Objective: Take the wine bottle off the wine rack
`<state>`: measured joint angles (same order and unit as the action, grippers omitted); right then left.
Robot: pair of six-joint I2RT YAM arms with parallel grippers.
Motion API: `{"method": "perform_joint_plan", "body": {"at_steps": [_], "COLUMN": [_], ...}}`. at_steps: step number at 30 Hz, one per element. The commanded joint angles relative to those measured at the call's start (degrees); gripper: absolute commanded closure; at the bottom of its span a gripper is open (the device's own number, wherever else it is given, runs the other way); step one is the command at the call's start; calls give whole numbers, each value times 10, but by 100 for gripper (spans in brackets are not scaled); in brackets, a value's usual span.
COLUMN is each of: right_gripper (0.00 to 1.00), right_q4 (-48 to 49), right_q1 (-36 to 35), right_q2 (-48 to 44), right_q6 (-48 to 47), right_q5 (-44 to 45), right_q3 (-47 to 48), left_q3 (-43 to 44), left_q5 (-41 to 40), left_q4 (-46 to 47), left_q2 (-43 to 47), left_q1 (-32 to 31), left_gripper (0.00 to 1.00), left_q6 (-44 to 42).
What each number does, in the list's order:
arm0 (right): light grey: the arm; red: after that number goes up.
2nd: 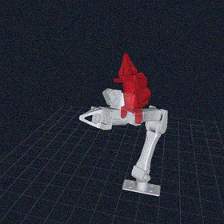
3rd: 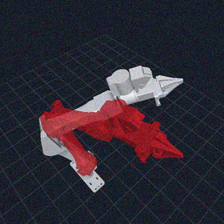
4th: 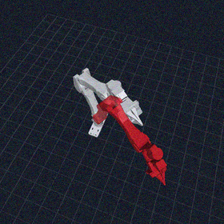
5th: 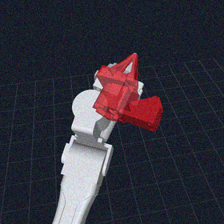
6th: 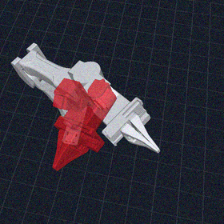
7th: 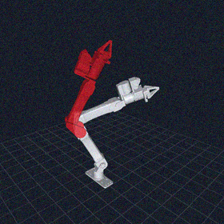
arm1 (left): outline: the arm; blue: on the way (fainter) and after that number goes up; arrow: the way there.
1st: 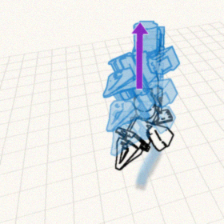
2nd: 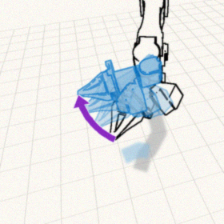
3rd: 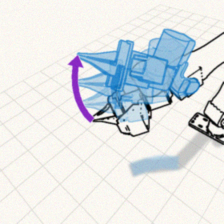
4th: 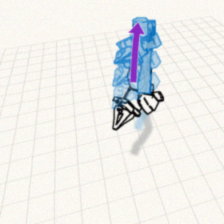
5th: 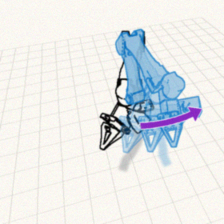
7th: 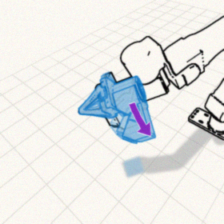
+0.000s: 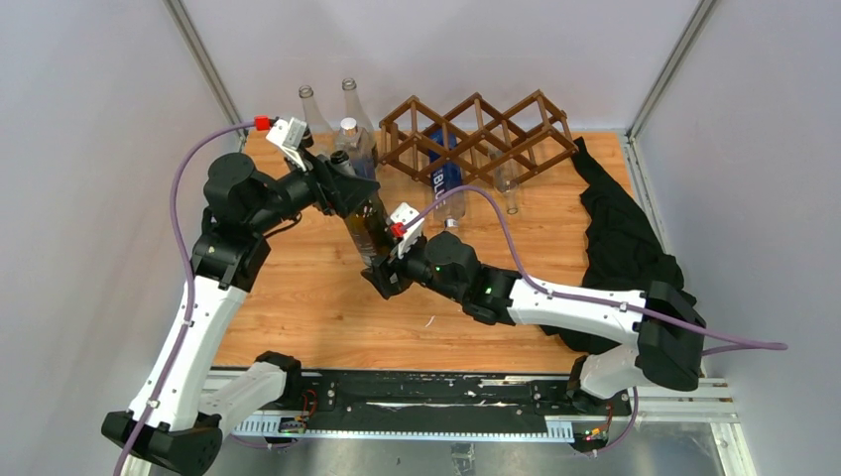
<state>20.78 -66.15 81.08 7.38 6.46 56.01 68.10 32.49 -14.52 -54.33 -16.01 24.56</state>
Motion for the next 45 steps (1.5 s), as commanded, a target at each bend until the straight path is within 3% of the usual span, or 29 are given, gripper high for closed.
{"method": "perform_joint_plan", "body": {"at_steps": [1, 3, 4, 7, 8, 9, 16, 22, 26, 34, 45], "right_gripper": [100, 94, 79, 25, 13, 10, 4, 2, 1, 1, 2], "right_q4": [42, 40, 39, 37, 37, 35, 11, -35, -110, -226, -280], "right_q1": [-8, -8, -8, -8, -8, -8, -8, 24, 78, 178, 301], "right_q2": [-37, -37, -37, -39, -40, -40, -75, -133, -156, -157, -86], "right_q6": [-31, -31, -30, -16, -11, -5, 15, 51, 90, 100, 113], "right_q5": [16, 20, 22, 35, 40, 46, 74, 94, 87, 84, 56], "right_q3": [6, 6, 6, 2, -1, -6, -63, -98, -69, 31, 136], "left_q3": [4, 4, 6, 24, 35, 47, 104, 73, 15, -50, -95], "left_q5": [28, 29, 27, 19, 10, 4, -19, -17, -25, -39, -35], "left_q4": [12, 10, 6, -19, -35, -51, -79, -36, 40, 156, 300], "left_q2": [-11, -14, -15, -27, -32, -37, -76, -82, -70, -94, -157], "left_q1": [14, 19, 21, 28, 30, 35, 80, 116, 135, 148, 158], "left_gripper": [36, 50, 55, 85, 93, 100, 100, 100, 100, 100, 100], "left_q6": [5, 1, -3, -30, -44, -67, -171, -249, -307, -330, -324]}}
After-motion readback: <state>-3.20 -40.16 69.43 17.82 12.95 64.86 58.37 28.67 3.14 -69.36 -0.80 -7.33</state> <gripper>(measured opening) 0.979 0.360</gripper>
